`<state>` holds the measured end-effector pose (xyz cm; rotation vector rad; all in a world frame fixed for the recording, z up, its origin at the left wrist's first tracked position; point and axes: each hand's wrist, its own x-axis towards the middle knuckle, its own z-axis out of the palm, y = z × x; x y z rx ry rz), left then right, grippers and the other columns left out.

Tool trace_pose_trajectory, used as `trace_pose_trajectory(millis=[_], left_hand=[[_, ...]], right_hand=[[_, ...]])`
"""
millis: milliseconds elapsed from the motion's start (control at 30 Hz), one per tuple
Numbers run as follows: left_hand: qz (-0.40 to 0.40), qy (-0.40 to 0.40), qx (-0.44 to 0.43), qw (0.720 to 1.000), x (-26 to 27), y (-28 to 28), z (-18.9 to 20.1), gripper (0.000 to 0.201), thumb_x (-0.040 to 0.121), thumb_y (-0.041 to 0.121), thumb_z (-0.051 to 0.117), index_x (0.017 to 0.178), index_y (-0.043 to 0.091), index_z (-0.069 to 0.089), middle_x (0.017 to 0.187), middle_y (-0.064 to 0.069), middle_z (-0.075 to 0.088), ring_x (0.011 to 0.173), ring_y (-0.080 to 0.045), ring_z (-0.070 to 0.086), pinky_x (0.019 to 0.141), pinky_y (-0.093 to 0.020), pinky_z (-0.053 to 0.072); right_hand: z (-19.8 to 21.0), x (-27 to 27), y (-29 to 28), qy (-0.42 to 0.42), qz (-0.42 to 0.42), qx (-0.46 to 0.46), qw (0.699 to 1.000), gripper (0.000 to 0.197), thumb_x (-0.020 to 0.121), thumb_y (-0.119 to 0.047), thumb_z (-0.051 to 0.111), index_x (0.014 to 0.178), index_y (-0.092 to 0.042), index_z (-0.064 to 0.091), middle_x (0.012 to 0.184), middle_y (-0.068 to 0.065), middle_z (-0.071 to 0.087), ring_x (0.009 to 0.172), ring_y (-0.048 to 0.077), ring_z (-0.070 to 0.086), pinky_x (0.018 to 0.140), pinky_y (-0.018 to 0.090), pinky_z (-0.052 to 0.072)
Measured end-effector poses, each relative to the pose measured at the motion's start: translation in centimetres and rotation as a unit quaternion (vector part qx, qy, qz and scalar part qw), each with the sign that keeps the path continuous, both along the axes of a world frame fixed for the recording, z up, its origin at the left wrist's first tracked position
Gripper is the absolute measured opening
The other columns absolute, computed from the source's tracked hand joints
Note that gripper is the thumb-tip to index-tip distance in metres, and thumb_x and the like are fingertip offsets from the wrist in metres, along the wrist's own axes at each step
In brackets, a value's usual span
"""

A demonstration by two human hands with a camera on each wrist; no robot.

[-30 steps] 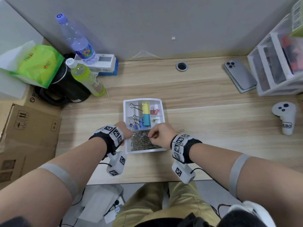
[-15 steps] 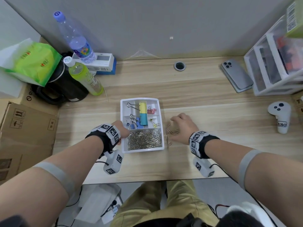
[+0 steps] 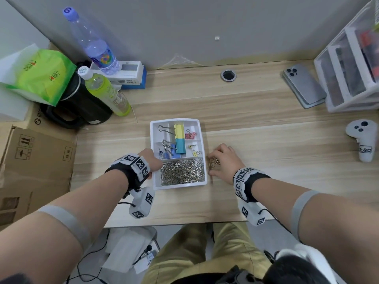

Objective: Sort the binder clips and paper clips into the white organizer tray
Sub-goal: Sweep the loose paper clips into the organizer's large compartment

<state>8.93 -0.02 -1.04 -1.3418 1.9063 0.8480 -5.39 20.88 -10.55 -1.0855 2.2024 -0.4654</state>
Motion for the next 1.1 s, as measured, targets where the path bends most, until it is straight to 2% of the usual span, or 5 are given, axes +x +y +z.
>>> trace_pose_trajectory(millis=[167, 333, 600, 933, 1100], left_hand=[[-0.004, -0.007, -0.007, 1.0, 0.0, 0.0, 0.1, 0.029, 0.085, -0.002, 0.046, 0.067, 0.014, 0.03, 0.054, -0.003, 0.031, 0.038, -0.016, 0.034, 0.035, -0.017, 0.028], [-0.004, -0.011, -0.009, 1.0, 0.0, 0.0, 0.1, 0.028, 0.085, -0.001, 0.046, 0.066, 0.013, 0.032, 0.052, -0.004, 0.033, 0.036, -0.017, 0.037, 0.037, -0.018, 0.03], [-0.005, -0.014, -0.01, 1.0, -0.1, 0.0, 0.0, 0.03, 0.083, -0.003, 0.045, 0.064, 0.014, 0.03, 0.051, -0.003, 0.031, 0.036, -0.016, 0.035, 0.037, -0.018, 0.029], [-0.006, -0.02, -0.012, 1.0, -0.1, 0.1, 0.0, 0.031, 0.085, -0.001, 0.046, 0.063, 0.013, 0.03, 0.051, -0.004, 0.032, 0.035, -0.016, 0.034, 0.035, -0.016, 0.027], [-0.004, -0.023, -0.013, 1.0, -0.1, 0.1, -0.1, 0.031, 0.085, -0.001, 0.046, 0.064, 0.014, 0.029, 0.051, -0.003, 0.032, 0.035, -0.016, 0.034, 0.035, -0.016, 0.028]], right_hand=[[0.0, 0.6, 0.1, 0.012, -0.021, -0.041, 0.999, 0.046, 0.072, -0.032, 0.079, 0.113, -0.019, 0.062, 0.121, 0.0, 0.041, 0.112, 0.018, 0.036, 0.104, 0.033, 0.037], [0.4, 0.8, -0.3, 0.018, 0.003, -0.029, 0.999, 0.047, 0.076, -0.028, 0.077, 0.119, -0.018, 0.061, 0.128, 0.0, 0.045, 0.118, 0.02, 0.035, 0.105, 0.033, 0.036], [-0.1, 1.1, -0.5, 0.006, 0.015, -0.044, 0.999, 0.018, 0.088, -0.01, 0.062, 0.104, -0.013, 0.07, 0.11, 0.002, 0.057, 0.109, 0.022, 0.042, 0.099, 0.034, 0.038], [-0.3, 0.6, -0.2, 0.022, 0.039, -0.028, 0.999, 0.022, 0.088, 0.0, 0.054, 0.101, -0.008, 0.07, 0.105, 0.007, 0.062, 0.105, 0.029, 0.048, 0.092, 0.038, 0.043], [0.7, -0.2, -0.9, 0.007, 0.002, -0.035, 0.999, 0.022, 0.083, 0.0, 0.056, 0.091, -0.008, 0.075, 0.099, 0.007, 0.069, 0.094, 0.026, 0.061, 0.08, 0.022, 0.041]])
